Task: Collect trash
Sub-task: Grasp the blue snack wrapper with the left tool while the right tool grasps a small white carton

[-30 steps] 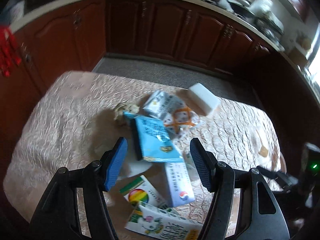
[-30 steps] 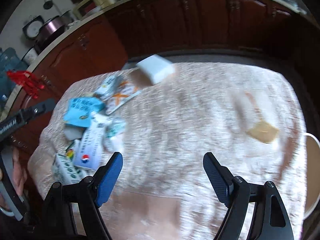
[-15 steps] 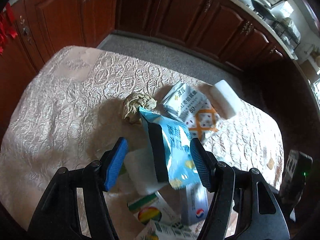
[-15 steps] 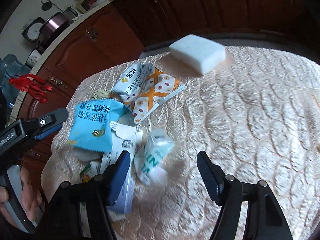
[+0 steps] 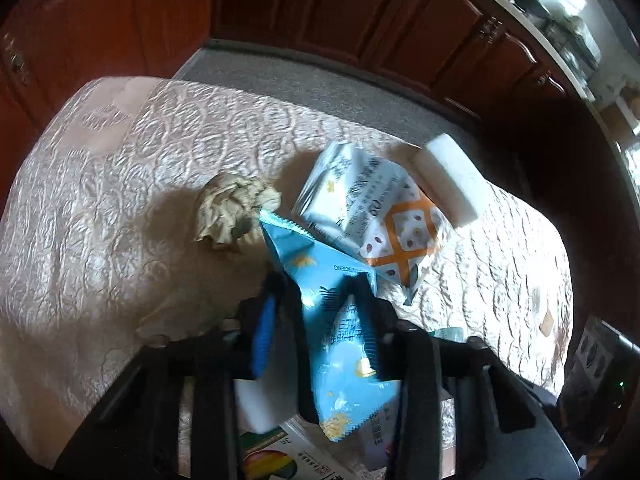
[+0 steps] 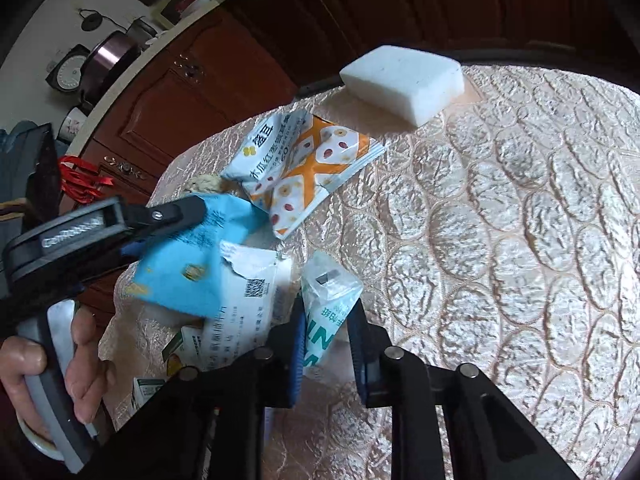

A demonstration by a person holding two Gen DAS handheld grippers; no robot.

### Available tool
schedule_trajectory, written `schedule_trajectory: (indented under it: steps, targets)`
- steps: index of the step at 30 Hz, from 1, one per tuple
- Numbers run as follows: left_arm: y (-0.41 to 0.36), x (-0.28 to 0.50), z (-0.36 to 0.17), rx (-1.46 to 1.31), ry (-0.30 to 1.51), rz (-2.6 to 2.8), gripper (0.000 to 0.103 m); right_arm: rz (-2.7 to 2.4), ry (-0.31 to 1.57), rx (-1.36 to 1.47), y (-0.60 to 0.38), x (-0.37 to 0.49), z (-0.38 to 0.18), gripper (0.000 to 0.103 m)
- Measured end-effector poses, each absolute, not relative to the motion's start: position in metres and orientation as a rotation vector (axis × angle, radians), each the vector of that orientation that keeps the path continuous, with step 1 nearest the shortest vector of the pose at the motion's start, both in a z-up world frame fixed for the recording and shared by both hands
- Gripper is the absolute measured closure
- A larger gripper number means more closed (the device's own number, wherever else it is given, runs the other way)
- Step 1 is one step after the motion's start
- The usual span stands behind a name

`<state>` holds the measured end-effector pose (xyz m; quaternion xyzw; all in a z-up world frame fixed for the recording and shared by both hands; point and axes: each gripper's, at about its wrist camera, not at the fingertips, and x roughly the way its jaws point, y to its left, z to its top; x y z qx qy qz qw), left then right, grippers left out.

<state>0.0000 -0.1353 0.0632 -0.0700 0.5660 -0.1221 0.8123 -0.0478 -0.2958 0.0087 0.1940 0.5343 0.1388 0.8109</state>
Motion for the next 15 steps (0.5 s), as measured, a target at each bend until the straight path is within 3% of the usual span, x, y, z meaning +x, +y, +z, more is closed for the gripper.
schedule_trajectory:
  steps: [5,15]
  targets:
    - [-0.136,-0.015,0.078,-0.128,1.166,-0.301,0.092,0.294,1.106,0.407,-0.306,-0.061,0.022,0.088]
    - [-0.147,-0.058,0.127,-0.066,1.050,-0.385,0.094,0.287,1.015,0.365,-0.335,-0.096,0.067,0.088]
